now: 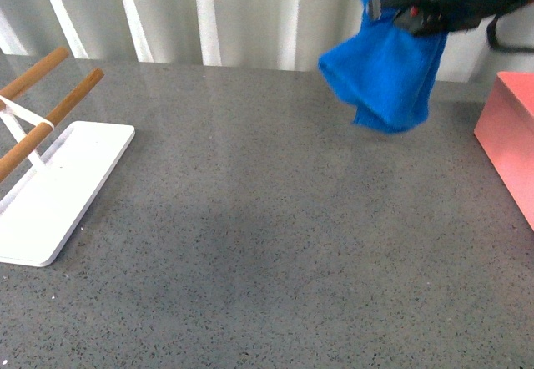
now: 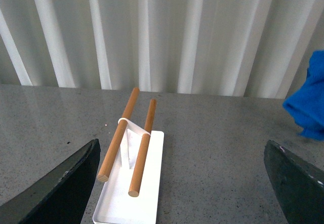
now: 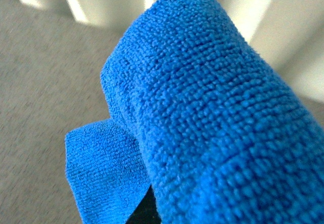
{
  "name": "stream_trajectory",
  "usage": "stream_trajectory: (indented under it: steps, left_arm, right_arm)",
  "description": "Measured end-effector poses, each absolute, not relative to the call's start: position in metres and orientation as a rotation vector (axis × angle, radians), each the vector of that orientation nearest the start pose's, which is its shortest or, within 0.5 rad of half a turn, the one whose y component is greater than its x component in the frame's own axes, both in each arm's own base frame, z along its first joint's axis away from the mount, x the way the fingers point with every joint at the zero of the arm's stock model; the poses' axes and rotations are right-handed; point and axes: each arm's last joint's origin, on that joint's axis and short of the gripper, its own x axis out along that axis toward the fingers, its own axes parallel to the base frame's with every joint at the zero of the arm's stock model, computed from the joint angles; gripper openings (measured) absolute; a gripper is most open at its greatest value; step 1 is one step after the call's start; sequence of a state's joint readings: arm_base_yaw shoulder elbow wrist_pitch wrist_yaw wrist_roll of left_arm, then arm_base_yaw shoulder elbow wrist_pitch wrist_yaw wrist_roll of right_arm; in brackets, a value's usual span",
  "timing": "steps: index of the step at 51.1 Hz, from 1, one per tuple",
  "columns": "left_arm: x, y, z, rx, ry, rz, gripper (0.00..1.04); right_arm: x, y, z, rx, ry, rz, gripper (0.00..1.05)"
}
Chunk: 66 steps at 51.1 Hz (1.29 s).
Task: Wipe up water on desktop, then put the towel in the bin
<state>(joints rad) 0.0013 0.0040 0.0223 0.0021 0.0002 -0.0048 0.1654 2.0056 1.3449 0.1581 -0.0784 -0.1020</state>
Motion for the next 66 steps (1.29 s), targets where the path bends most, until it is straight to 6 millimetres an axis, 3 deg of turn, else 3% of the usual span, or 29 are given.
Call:
stream_trajectory:
  steps: [5,10,14,19,33,39,46,53,66]
  left_arm:
    - [0.097,0.000,0.171,-0.005,-0.020,0.001,0.98]
    - [0.097,0.000,0.171,-0.005,-0.020,0.001,0.98]
    - [0.097,0.000,0.171,-0.005,-0.020,0.001,0.98]
    - [0.097,0.000,0.171,-0.005,-0.020,0.001,0.98]
    - [0.097,0.000,0.171,-0.005,-0.020,0.001,0.98]
    - [0.097,0.000,0.171,-0.005,-0.020,0.001,0.98]
    - [0.097,0.000,0.171,-0.005,-0.020,0.001,0.98]
    - [0.097,0.000,0.171,-0.005,-0.020,0.001,0.98]
    - [0.097,0.000,0.171,-0.005,-0.020,0.001,0.98]
  right_arm:
    - [0.448,0.050,0.239,-0.144,0.404,0.132,0.04]
    - [0.443,0.020,0.279,-0.152,0.347,0.029,0.04]
    - [0.437,-0.004,0.302,-0.150,0.312,-0.044,0.04]
    - [0.430,-0.034,0.313,-0.144,0.317,-0.125,0.04]
    - [0.417,-0.090,0.300,-0.056,0.456,-0.291,0.04]
    - [0.413,-0.117,0.279,0.049,0.586,-0.373,0.04]
    - [0.410,-0.135,0.251,0.149,0.721,-0.430,0.04]
    - [0.407,-0.142,0.231,0.218,0.820,-0.456,0.04]
    - [0.411,-0.131,0.226,0.281,0.834,-0.412,0.04]
